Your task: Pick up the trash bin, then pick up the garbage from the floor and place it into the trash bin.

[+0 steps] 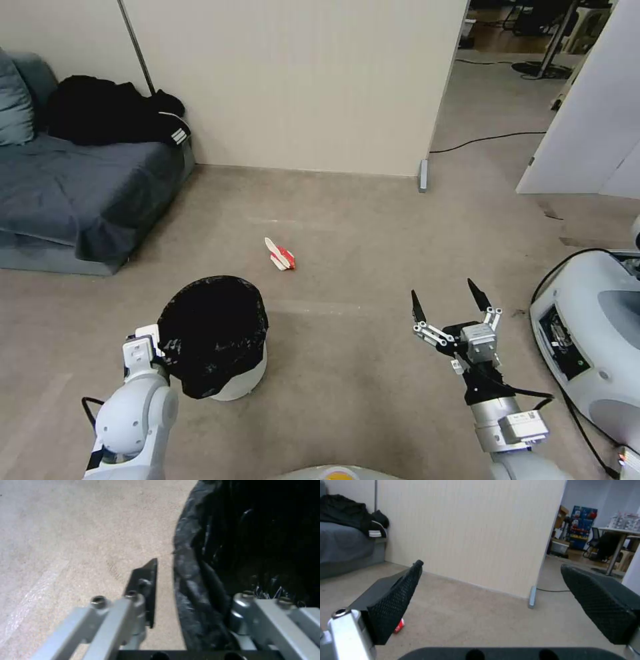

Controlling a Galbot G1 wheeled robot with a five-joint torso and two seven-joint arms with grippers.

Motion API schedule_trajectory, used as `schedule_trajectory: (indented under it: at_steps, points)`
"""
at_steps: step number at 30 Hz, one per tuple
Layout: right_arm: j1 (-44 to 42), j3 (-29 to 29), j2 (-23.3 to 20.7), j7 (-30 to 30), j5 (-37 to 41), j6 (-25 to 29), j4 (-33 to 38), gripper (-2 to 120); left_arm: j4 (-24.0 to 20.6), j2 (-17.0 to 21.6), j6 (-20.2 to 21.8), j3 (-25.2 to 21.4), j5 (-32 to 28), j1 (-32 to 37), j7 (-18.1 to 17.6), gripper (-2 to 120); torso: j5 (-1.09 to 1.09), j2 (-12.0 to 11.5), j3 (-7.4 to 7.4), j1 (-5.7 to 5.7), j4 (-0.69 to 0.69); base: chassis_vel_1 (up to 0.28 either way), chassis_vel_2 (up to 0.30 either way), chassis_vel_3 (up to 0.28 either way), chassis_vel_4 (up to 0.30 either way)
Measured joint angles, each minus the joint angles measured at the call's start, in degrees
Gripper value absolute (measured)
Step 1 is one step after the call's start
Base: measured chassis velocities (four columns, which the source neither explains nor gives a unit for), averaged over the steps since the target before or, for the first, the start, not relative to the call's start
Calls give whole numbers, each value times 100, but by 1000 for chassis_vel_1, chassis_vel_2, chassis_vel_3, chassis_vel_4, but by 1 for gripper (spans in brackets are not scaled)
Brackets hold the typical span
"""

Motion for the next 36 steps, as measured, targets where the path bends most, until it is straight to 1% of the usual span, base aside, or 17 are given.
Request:
schedule_trajectory:
  at_steps: [1, 2, 3, 4, 5, 7, 9, 24, 32, 34, 36]
  points:
    - [0, 0, 0, 0, 0, 0, 0, 100, 0, 0, 0, 0, 0, 0, 0, 32, 0, 0, 0, 0, 0, 0, 0, 0, 0]
    - [0, 0, 2, 0, -1, 0, -3, 100, 7, -1, -1, -13, 0, 0, -3, 27, 0, 0, 0, 0, 0, 0, 0, 0, 0]
    - [-1, 0, 3, 0, -2, 2, -8, 100, 18, -4, -2, -40, -2, 3, -6, 19, 1, 0, 0, 0, 0, 0, 0, 0, 0]
    - [-2, 2, 3, 0, -3, 4, -11, 100, 21, -7, -4, -58, -7, 7, -5, 16, 0, 0, 0, 0, -1, 0, 0, 0, 0]
    - [-2, 2, 3, 0, -3, 4, -11, 100, 21, -7, -4, -58, -7, 7, -5, 16, 0, 0, 0, 0, -1, 0, 0, 0, 0]
    - [-2, 6, 1, 0, -3, 5, -13, 100, 23, -7, -9, -92, -13, 12, -4, 11, 2, 0, 0, 0, -1, 0, 0, 0, 0]
    - [-3, 6, -1, 0, -3, 6, -14, 100, 24, -7, -10, -104, -18, 14, -4, 11, 0, 0, 0, 0, -1, 0, 0, 0, 0]
    - [3, 7, -5, 0, -3, 21, -8, 100, 162, -59, -23, -105, -16, 36, 11, 11, 7, 1, -1, -1, 2, 0, 0, 0, 0]
    - [8, 5, -4, 14, -7, 26, 10, 100, 160, -83, -26, -79, -130, 60, -8, 11, 7, 1, -1, 0, 2, 0, 0, 0, 0]
    - [16, -5, 1, 33, -22, 35, 33, 100, 76, -109, -55, -40, -234, 104, -12, 6, 3, 1, 0, 0, 4, 0, 0, 0, 0]
    - [20, -8, 2, 35, -27, 38, 39, 100, 31, -119, -80, -23, -266, 118, -12, 5, 1, 0, 0, 0, 4, 0, 0, 0, 0]
